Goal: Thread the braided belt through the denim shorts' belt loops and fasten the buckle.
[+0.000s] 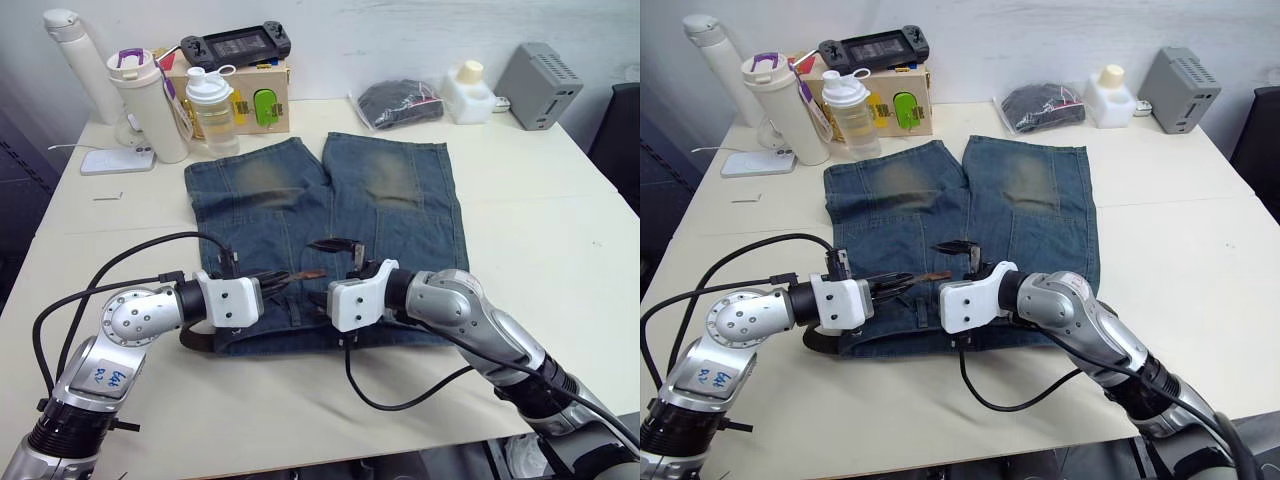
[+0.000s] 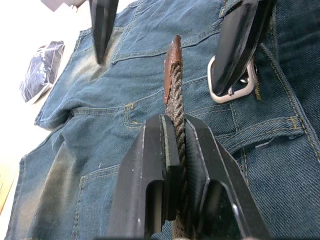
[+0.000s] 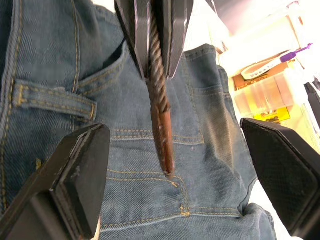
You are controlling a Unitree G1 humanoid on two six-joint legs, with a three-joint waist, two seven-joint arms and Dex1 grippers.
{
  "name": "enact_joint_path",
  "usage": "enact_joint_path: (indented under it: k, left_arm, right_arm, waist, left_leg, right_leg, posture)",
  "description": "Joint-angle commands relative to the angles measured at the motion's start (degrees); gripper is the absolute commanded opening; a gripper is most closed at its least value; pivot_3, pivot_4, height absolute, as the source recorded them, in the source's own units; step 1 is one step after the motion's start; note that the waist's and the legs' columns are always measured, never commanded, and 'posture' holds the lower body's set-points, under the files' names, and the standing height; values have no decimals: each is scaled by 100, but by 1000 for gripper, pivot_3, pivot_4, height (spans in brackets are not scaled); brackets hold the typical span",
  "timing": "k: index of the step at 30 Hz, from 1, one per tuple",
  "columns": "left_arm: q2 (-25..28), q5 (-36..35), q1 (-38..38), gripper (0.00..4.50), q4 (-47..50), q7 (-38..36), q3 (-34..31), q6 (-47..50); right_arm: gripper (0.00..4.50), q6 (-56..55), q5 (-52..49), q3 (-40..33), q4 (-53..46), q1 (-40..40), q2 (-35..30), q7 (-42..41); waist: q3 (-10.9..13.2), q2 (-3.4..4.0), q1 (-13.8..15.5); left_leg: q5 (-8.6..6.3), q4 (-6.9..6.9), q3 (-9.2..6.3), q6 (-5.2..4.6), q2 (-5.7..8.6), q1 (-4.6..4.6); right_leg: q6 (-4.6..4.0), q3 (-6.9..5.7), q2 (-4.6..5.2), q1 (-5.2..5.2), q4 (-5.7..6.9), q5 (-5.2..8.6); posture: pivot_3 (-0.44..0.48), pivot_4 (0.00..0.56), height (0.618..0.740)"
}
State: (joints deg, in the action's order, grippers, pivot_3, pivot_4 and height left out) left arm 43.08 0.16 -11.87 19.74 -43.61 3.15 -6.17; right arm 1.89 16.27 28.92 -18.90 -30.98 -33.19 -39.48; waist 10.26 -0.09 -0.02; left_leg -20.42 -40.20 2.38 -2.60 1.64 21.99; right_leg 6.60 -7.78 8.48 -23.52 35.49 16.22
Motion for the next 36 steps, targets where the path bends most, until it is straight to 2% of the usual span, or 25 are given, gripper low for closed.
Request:
enact_joint_path:
  k: [1, 5, 6, 12, 15, 21, 25, 29, 31, 32, 34, 36]
  left_arm:
    - [-10, 8, 13, 390, 88, 6, -62, -108]
    - [-37, 16, 30, 390, 92, 15, -49, -173]
    - [-38, 27, 30, 390, 87, 17, -46, -199]
    - [-73, -76, 94, 390, 34, 22, -111, -292]
    - [2, -466, 251, 1202, 219, -155, -278, 3]
    - [356, -825, 711, 3857, 446, -493, -736, 136]
    - [356, -1052, 1125, 3857, 680, -429, -1155, 233]
    - [32, -2415, 1533, 3857, 1184, -89, -1877, 1533]
    - [297, -4039, 1944, 3857, 1426, -127, -2320, 2999]
    - [413, -4694, 2099, 3857, 1504, -212, -2517, 3455]
    - [578, -6462, 2336, 3857, 1324, 17, -3018, 4371]
    - [698, -7484, 2638, 3857, 1257, -53, -3277, 4907]
  right_arm:
    - [2364, -111, 67, -139, -108, -3, 92, -78]
    - [661, -108, 117, -154, -113, 64, 149, -129]
    - [101, -97, 122, -163, -117, 77, 165, -145]
    - [38, -80, 142, -198, -123, 133, 211, -197]
    - [0, -36, 115, -260, -129, 153, 255, -187]
    - [0, 44, 167, -361, -55, 149, 322, -160]
    - [0, 80, 171, -419, -36, 191, 388, -147]
    - [0, 110, 208, -468, -4, 208, 443, -111]
    - [0, 117, 220, -471, 19, 212, 477, -94]
    - [0, 120, 229, -467, 32, 210, 500, -89]
    - [0, 106, 258, -441, 58, 223, 548, -70]
    - [0, 82, 280, -413, 84, 230, 584, -48]
  waist:
    - [0, 0, -1]
    - [0, 0, 6]
    - [0, 0, 4]
    - [0, 0, 0]
    - [0, 0, -2]
    - [0, 0, -7]
    - [1, 1, -9]
    - [1, 2, -5]
    - [1, 1, -10]
    - [0, 1, -13]
    - [4, 6, -21]
    - [4, 6, -22]
  left_leg:
    - [0, 0, 0, 0, 0, 0]
    - [0, 0, -1, 0, 1, 0]
    - [0, -1, -2, 0, 1, 0]
    - [0, -1, -2, 0, 1, 0]
    - [0, -1, -2, 0, 1, 0]
    - [0, -2, -4, 0, 0, 0]
    - [0, -1, -5, 0, 0, 0]
    - [0, -5, -11, 0, 0, 0]
    - [0, -6, -12, 0, 0, 0]
    - [0, -6, -16, 1, -4, -1]
    - [-1, -6, -20, 2, -10, -1]
    - [-3, -8, -25, 6, -16, -1]
  right_leg:
    - [0, 0, 0, 0, 1, 0]
    - [0, 0, 1, 1, 0, 0]
    - [0, 1, 1, 1, 1, 0]
    - [0, 0, 0, 0, 2, 0]
    - [0, 1, 1, 0, 2, 0]
    - [0, 2, 1, 0, 3, 0]
    - [-2, 3, 0, 0, 2, 1]
    - [-2, 8, 2, 3, 4, 1]
    - [-2, 9, 3, 4, 4, 1]
    - [-2, 11, 4, 4, 3, 1]
    - [-5, 15, 8, 4, 3, 3]
    - [-10, 16, 8, 5, 2, 6]
  posture:
    - [0, 150, 690]
    - [0, 150, 690]
    - [0, 150, 690]
    - [0, 150, 690]
    - [0, 150, 690]
    - [0, 150, 690]
    - [0, 150, 690]
    - [0, 150, 690]
    - [0, 150, 690]
    - [0, 150, 690]
    - [0, 150, 690]
    - [0, 150, 690]
